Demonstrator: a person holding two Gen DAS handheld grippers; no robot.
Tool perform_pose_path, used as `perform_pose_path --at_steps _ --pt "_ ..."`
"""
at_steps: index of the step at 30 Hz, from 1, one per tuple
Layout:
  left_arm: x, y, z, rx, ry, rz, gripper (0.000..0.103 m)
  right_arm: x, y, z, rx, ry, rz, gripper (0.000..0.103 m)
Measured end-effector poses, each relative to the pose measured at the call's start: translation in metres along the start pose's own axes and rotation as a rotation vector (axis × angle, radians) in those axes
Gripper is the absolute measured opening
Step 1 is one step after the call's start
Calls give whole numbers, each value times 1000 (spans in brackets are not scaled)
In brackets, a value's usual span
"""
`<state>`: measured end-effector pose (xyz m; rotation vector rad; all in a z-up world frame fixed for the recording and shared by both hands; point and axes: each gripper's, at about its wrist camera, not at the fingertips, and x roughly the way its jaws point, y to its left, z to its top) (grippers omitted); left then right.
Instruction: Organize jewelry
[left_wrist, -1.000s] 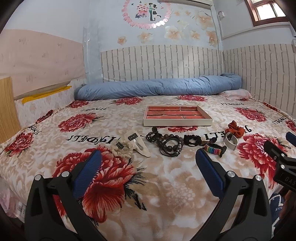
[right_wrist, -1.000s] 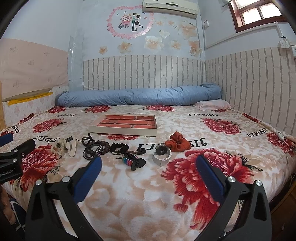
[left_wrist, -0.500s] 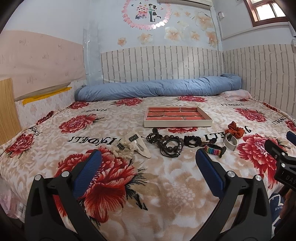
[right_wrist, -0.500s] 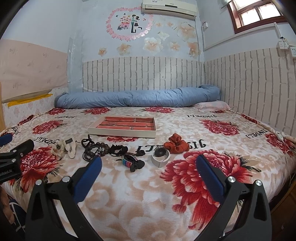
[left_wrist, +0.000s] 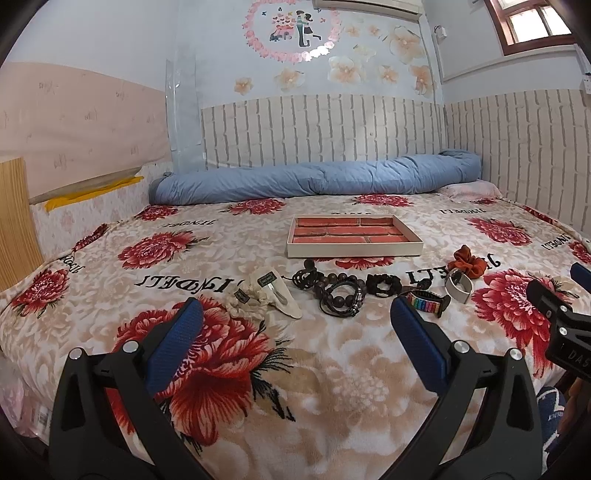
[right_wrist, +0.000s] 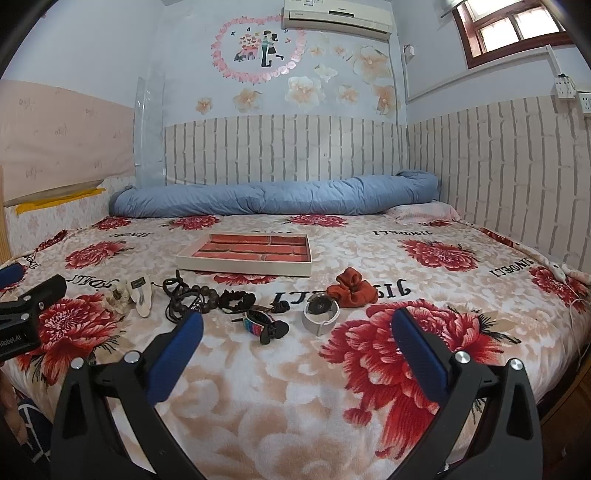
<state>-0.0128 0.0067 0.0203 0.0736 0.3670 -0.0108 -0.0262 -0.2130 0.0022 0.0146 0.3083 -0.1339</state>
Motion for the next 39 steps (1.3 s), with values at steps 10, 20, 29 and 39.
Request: perform_pose_path --at_steps 10,20,29,39 --pt "0 -1 0 3 -2 1 98 0 0 0 0 0 0 99" --pt "0 -1 1 1 -3 2 98 0 0 0 -2 -1 0 99" --pt "0 -3 2 5 -3 5 98 1 0 -1 -2 -1 0 99" --pt "4 -3 3 -1 6 -1 98 5 -2 -3 11 8 1 99"
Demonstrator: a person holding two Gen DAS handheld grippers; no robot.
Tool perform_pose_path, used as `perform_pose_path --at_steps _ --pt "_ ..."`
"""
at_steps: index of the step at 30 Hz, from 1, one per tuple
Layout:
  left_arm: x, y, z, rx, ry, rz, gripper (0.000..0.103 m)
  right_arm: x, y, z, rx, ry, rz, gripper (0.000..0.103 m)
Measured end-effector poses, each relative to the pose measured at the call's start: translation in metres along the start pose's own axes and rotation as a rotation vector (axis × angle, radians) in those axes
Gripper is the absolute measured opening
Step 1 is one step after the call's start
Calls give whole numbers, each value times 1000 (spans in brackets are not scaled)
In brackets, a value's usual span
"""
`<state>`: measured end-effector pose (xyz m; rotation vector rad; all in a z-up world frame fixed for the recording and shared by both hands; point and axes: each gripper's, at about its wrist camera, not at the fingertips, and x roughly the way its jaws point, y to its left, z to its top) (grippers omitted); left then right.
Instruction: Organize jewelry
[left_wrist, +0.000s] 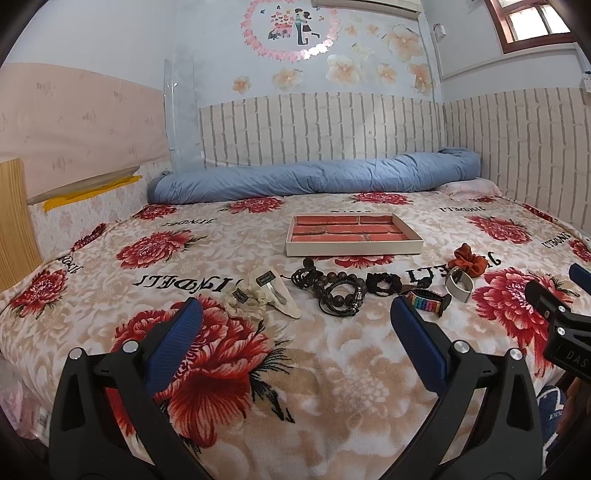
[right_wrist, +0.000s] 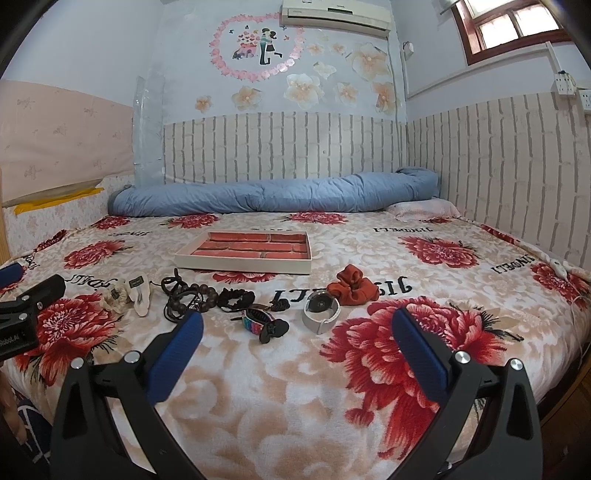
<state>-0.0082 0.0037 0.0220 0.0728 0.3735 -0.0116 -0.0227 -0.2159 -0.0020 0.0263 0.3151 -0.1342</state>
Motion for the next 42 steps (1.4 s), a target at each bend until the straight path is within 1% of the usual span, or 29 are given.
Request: perform_pose_path --at_steps 9,17,23,27,34,37,40,42 --pt "24 5 3 -7 24 -4 98 16 -3 6 5 3 -5 99" --pt "56 8 7 -9 46 4 98 46 -2 10 2 7 3 99" --pt "81 13 4 -23 80 6 98 74 -5 8 14 41 20 99" --pt "95 17 0 -30 104 7 98 93 -7 4 -9 63 -45 99" --pt "114 23 -9 -13 137 12 98 117 -14 -5 -11 100 -67 99" --pt "121 25 -10 -14 151 8 98 123 -13 -7 -14 112 -60 99" --pt "128 29 -11 -18 167 6 98 133 -10 -10 -9 145 -56 99" --pt "132 34 -13 -20 177 19 98 137 -9 -13 -3 166 -49 99"
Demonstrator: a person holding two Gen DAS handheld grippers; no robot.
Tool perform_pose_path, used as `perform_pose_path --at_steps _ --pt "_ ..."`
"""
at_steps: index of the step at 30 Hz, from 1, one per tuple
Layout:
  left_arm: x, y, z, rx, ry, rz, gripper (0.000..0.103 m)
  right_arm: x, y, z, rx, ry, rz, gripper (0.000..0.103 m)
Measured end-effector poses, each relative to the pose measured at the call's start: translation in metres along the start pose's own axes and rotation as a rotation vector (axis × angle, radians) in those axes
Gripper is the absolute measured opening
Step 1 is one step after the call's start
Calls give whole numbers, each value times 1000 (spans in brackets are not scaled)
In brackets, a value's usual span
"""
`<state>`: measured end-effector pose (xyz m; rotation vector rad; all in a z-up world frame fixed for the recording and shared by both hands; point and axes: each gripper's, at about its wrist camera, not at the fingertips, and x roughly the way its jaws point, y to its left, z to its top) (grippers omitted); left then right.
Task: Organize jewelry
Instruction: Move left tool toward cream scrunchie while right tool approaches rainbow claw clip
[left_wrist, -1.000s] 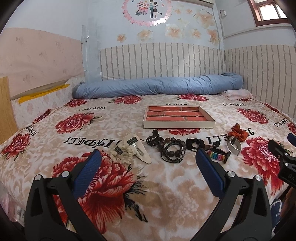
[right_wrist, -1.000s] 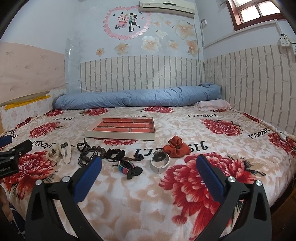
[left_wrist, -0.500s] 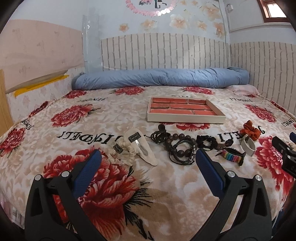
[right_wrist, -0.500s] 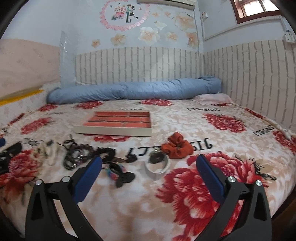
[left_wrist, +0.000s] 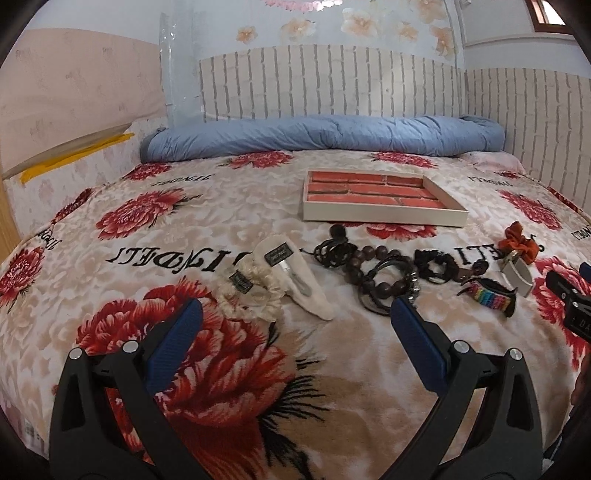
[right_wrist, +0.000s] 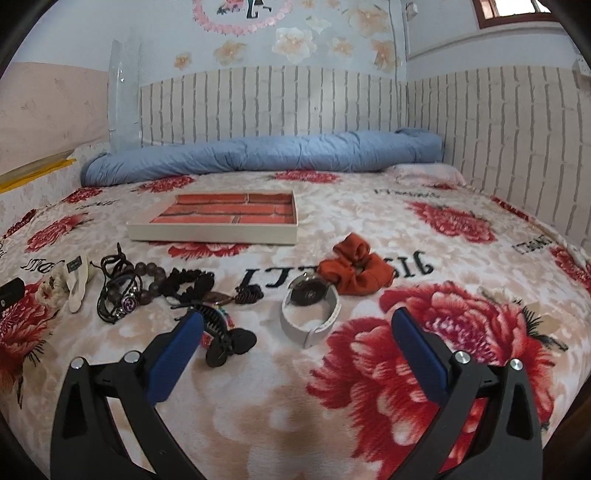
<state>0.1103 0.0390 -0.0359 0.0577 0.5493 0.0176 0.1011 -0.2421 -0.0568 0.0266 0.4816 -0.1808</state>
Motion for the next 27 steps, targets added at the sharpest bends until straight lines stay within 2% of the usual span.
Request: perform_pose_path --at_steps 11,18,27 --pt "37 35 1 -8 59 50 98 23 18 -1 -32 71 38 99" --pt "71 52 8 -54 135 -13 98 50 34 1 -53 153 76 99" --pt "99 54 8 -50 217 -42 98 83 44 4 -69 261 137 99"
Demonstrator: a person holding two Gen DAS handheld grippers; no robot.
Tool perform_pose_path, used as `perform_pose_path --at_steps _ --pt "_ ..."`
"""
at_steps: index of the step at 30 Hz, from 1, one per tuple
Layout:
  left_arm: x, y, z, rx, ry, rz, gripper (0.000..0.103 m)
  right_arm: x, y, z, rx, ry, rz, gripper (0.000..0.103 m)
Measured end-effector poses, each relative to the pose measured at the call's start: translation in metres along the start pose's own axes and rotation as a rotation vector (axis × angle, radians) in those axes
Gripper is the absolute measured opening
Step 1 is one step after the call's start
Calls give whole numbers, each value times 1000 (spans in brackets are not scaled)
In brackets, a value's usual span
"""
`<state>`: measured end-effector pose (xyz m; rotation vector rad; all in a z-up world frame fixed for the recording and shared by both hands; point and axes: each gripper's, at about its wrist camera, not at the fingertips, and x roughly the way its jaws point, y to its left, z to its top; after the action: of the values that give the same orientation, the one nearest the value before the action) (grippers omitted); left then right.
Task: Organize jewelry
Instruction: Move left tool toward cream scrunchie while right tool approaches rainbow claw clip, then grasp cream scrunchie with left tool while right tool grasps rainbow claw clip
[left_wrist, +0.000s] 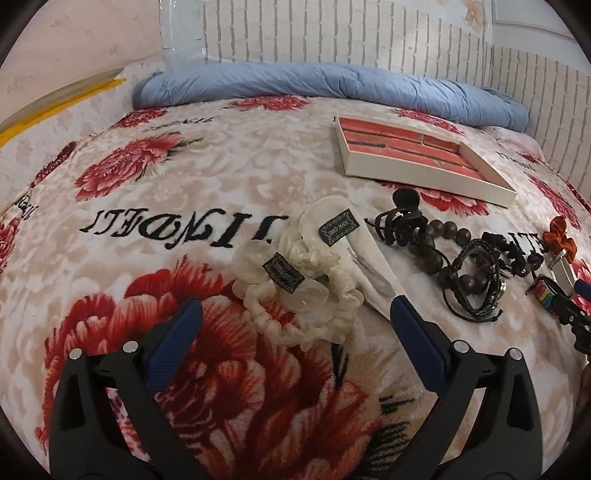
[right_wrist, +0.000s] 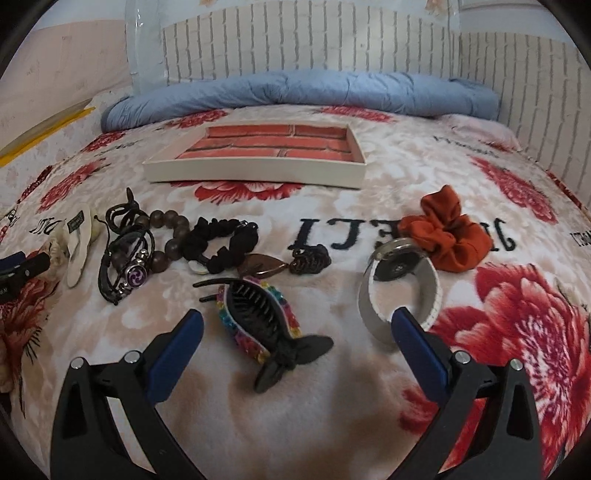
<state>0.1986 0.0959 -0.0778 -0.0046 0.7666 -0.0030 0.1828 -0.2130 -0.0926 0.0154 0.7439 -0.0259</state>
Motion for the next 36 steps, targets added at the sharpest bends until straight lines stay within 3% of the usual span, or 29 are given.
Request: perform_pose_path --at_steps 6,10,16,24,36 --pt "17 1 7 5 54 -19 98 8 9 7 -46 18 4 97" --pt "26 3 10 -5 88 -32 89 10 8 8 -43 29 11 84" --pt "35 9 11 -30 117 -27 82 6 2 9 -27 8 29 77" --pt "39 6 10 -11 121 3 79 -10 3 4 -56 -47 58 76" --pt "43 3 8 6 133 30 75 15 -1 3 -31 55 122 62"
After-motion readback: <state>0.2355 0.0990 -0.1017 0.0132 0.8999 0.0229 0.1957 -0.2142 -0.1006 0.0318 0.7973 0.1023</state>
